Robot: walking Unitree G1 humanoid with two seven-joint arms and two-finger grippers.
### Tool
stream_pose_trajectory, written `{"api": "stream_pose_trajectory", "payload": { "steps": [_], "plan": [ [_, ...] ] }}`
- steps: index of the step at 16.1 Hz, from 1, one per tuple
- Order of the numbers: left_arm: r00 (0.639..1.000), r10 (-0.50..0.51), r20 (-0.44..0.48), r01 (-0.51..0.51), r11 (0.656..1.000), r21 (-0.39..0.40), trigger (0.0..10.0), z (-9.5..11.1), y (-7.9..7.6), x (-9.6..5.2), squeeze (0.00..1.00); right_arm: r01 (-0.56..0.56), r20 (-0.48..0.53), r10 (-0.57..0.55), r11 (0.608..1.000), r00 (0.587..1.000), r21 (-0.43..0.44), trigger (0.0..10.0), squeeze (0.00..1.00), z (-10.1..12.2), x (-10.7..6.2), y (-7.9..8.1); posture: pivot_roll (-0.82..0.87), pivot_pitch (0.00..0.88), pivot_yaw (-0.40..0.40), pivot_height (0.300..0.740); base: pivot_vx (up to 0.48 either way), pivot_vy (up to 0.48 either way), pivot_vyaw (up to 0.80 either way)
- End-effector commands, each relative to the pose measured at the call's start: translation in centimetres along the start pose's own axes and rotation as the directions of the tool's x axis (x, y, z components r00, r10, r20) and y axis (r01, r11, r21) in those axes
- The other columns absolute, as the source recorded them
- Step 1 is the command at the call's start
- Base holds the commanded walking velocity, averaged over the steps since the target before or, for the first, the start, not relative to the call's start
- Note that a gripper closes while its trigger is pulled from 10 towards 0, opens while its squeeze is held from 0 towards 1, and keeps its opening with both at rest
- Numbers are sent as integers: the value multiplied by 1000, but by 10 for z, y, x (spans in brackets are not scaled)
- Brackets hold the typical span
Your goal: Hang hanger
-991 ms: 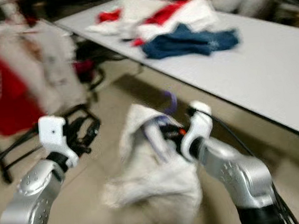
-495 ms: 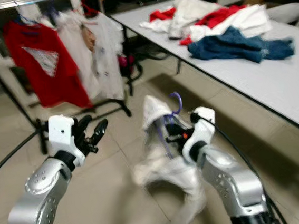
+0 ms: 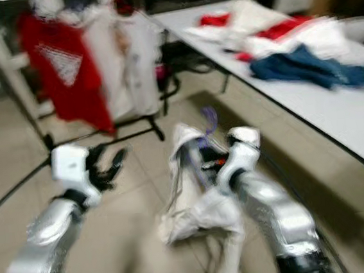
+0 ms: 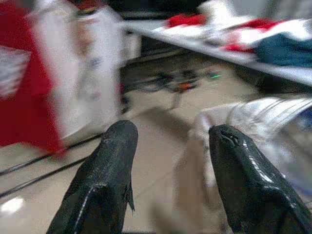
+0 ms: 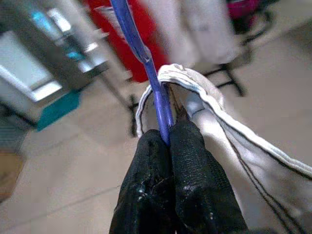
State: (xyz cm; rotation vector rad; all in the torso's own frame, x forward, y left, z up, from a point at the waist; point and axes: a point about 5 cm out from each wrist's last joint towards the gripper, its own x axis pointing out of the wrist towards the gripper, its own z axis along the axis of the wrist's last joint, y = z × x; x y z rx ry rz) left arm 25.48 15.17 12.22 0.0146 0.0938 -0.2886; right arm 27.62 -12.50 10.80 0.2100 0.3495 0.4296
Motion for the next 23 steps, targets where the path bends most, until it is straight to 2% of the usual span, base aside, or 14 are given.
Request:
{"api": "stream_pose_trajectory", "payload": {
  "steps": [1, 4, 6, 9, 12, 17, 23],
  "plan": [
    [999, -19, 30, 19, 1000, 2, 10000, 7, -7, 3, 0, -10, 96, 15, 999, 995, -45, 10000, 0, 22, -2, -2, 35, 4, -20, 740, 428, 0, 800],
    [1000, -8, 16, 7, 999, 38, 10000, 6, -5, -4, 0, -41, 97, 48, 996, 994, -78, 10000, 0, 29, 8, 0, 59, 16, -38, 740, 429, 0, 533],
    [1000, 15, 12, -16, 999, 50, 10000, 4, -2, -9, 0, -35, 111, 40, 998, 993, -49, 10000, 0, 34, 14, -4, 77, 16, -57, 740, 428, 0, 0],
    [999, 30, 14, -31, 998, 54, 10000, 6, 2, -7, 0, -28, 129, 35, 998, 991, -50, 10000, 0, 40, 21, -7, 75, 14, -59, 740, 426, 0, 0],
    [1000, 13, 20, -14, 998, 59, 10000, 7, -1, -1, 0, -7, 161, 16, 998, 987, -62, 10000, 0, 50, 27, -8, 40, 7, -50, 740, 428, 0, 0],
    [999, 17, 32, -19, 998, 54, 10000, 8, -3, 3, 0, 20, 171, -10, 998, 985, -56, 10000, 0, 48, 24, -13, 50, 0, -62, 740, 428, 0, 0],
    [1000, -7, 29, 5, 999, 54, 10000, 7, -2, 7, 0, 84, 215, -76, 996, 974, -27, 10000, 0, 40, 10, -19, 57, 0, -22, 740, 428, 0, 0]
  ]
}}
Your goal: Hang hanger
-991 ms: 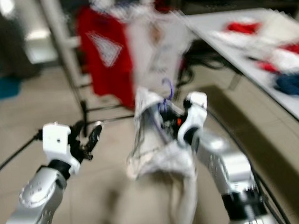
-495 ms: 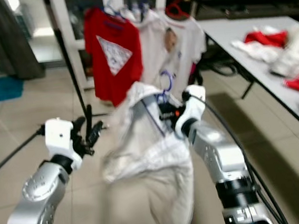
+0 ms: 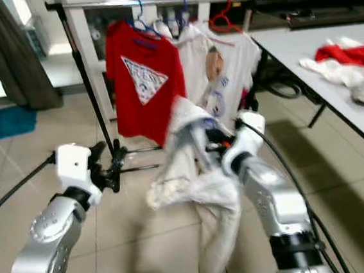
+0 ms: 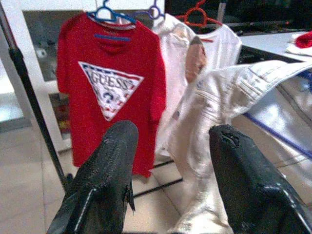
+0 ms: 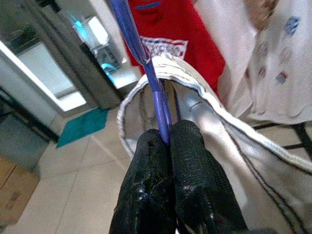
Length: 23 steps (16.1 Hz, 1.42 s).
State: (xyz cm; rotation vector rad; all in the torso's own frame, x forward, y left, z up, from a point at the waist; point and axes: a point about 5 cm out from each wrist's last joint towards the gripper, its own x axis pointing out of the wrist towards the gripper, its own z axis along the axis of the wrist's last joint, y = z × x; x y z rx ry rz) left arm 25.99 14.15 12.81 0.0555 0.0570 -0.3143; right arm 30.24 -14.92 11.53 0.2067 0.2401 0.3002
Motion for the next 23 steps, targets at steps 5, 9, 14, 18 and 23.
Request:
{"api": "stream_pose_trajectory", "payload": {
  "steps": [5, 9, 14, 18, 23],
  "plan": [
    [1000, -11, 12, 10, 1000, 26, 10000, 6, 8, 10, 0, 10, 108, -9, 1000, 994, -1, 10000, 0, 16, -5, 6, 35, 0, 33, 740, 425, 0, 0],
    [999, -53, 13, 53, 998, 23, 10000, 8, 7, 20, 0, 27, 115, -21, 998, 993, -54, 10000, 0, 12, -9, 10, 17, 0, 91, 740, 426, 0, 0],
    [997, -78, 12, 77, 997, 28, 10000, 8, 6, 23, 0, 35, 128, -30, 999, 991, -41, 10000, 0, 14, -8, 12, 29, 0, 99, 740, 427, 0, 480],
    [998, -65, 7, 64, 997, 34, 10000, 5, 8, 20, 0, 9, 130, -1, 998, 992, -62, 10000, 0, 18, -3, 15, 50, 0, 66, 740, 427, 0, 0],
    [999, -33, 19, 33, 999, 27, 10000, 5, 9, 18, 0, -48, 118, 60, 994, 991, -101, 10000, 0, 23, 8, 24, 46, 0, 32, 740, 422, 0, 0]
  ]
}}
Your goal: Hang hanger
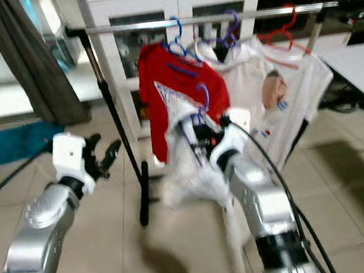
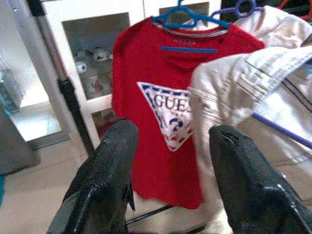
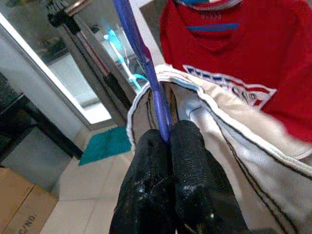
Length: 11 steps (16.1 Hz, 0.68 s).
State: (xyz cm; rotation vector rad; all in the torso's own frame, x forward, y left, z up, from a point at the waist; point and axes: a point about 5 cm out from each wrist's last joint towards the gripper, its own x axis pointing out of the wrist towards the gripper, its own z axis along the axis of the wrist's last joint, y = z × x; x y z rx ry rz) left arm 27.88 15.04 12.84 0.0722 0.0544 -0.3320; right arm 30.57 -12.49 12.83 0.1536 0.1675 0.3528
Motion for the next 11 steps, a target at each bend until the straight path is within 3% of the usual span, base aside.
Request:
{"api": "stream_pose_trajectory", "payload": {
  "steps": [1, 4, 6, 11],
  "plan": [
    [1000, -17, 20, 17, 1000, 7, 10000, 5, -7, 4, 0, -12, 65, 15, 999, 998, -43, 10000, 0, 16, 2, -1, 44, 0, 30, 740, 424, 0, 0],
    [1000, -19, 23, 19, 1000, 5, 10000, 5, -9, 3, 0, -18, 68, 21, 999, 997, -47, 10000, 0, 18, 4, 0, 54, 0, 24, 740, 425, 0, 710],
    [1000, -18, 17, 18, 1000, 11, 10000, 4, -8, 0, 0, -4, 73, 4, 1000, 997, -13, 10000, 0, 17, 5, -1, 59, 0, 24, 740, 420, 0, 0],
    [999, -29, 15, 28, 999, 31, 10000, 5, -8, 1, 0, 4, 77, -2, 999, 997, -37, 10000, 0, 19, 5, -1, 59, 0, 24, 740, 422, 0, 0]
  ]
}}
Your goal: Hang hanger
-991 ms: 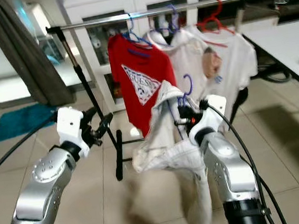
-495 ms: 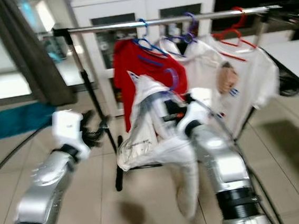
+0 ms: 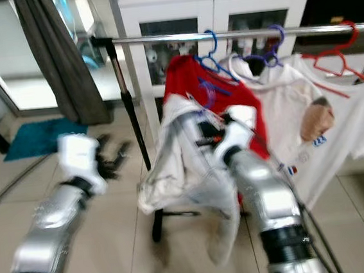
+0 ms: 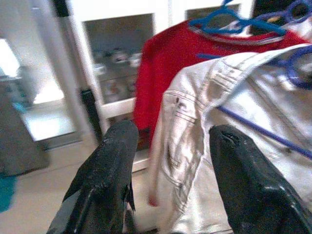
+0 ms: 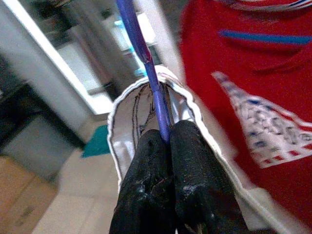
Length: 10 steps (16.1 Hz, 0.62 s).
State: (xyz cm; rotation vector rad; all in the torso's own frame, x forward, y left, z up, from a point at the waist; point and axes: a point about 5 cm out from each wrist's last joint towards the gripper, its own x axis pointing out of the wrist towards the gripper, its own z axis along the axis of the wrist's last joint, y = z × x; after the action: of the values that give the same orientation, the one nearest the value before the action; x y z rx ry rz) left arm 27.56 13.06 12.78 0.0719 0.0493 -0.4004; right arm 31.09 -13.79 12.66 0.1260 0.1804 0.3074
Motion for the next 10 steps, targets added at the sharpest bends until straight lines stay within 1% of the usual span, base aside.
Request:
{"api": "stream_pose_trajectory", "payload": {
  "steps": [1, 4, 7, 10],
  "plan": [
    [999, 39, 8, -39, 999, 28, 10000, 4, 12, -3, 0, -46, 92, 48, 999, 995, -21, 10000, 0, 19, 4, 14, 59, 0, 24, 740, 424, 0, 0],
    [1000, 31, 6, -31, 999, 36, 10000, 4, 12, -5, 0, -42, 103, 45, 999, 994, -35, 10000, 0, 23, 7, 14, 65, 0, 22, 740, 424, 0, 0],
    [999, 32, 6, -33, 999, 38, 10000, 3, 11, -6, 0, -44, 97, 50, 997, 994, -61, 10000, 0, 22, 10, 15, 72, 0, 8, 740, 424, 0, 0],
    [999, 34, 12, -35, 999, 36, 10000, 5, 11, -5, 0, -68, 132, 76, 996, 988, -65, 10000, 0, 27, 10, 17, 79, 0, 10, 740, 425, 0, 0]
  ]
}}
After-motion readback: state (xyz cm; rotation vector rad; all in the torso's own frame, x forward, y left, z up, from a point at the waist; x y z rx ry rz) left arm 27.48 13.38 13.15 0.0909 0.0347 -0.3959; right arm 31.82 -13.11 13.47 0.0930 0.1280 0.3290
